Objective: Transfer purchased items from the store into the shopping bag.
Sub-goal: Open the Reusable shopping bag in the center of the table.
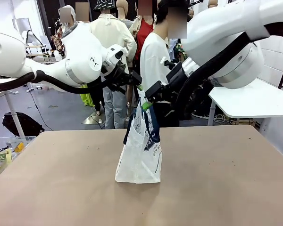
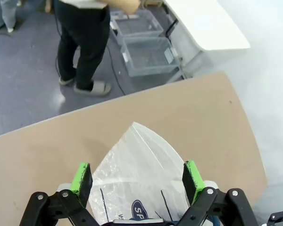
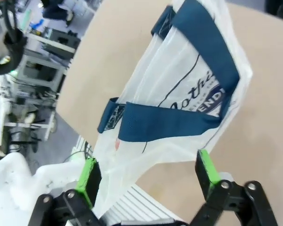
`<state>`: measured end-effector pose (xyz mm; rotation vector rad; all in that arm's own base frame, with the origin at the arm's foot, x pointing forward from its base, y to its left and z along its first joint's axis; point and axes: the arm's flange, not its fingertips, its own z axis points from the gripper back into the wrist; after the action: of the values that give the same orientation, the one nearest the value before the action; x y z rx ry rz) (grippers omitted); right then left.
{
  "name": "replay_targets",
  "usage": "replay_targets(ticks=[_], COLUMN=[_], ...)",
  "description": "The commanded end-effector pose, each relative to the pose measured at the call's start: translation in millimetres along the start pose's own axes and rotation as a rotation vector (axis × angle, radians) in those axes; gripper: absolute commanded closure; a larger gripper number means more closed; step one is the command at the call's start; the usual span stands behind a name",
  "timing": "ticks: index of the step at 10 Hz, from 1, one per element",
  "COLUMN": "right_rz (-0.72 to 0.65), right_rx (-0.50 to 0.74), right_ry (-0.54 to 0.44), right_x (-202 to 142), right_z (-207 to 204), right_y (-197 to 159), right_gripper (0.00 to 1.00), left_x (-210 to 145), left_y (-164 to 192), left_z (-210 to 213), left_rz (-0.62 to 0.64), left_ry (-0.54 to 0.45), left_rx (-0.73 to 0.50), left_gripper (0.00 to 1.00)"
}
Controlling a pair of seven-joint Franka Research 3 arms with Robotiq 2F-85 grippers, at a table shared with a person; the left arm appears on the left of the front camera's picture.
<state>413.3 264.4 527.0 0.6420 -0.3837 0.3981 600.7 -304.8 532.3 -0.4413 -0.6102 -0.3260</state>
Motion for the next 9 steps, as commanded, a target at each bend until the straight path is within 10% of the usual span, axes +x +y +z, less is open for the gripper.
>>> replay_targets(ticks=[1,9], right_rz=[-0.013,0.037], right_rx=[0.029,-0.045], right_ry=[0.026,0.096], right_x=[-8,-18], right_z=[-12,-33], right_y=[4,6], right_gripper=[0.00,0.00], left_x=[3,-4], left_y=[-8,0], left_z=[-13,-21], left_rz=[-0.038,-0.097], left_ry=[0.051,0.086], left_rx=[-0.003,0.043], left_gripper=[0.00,0.00])
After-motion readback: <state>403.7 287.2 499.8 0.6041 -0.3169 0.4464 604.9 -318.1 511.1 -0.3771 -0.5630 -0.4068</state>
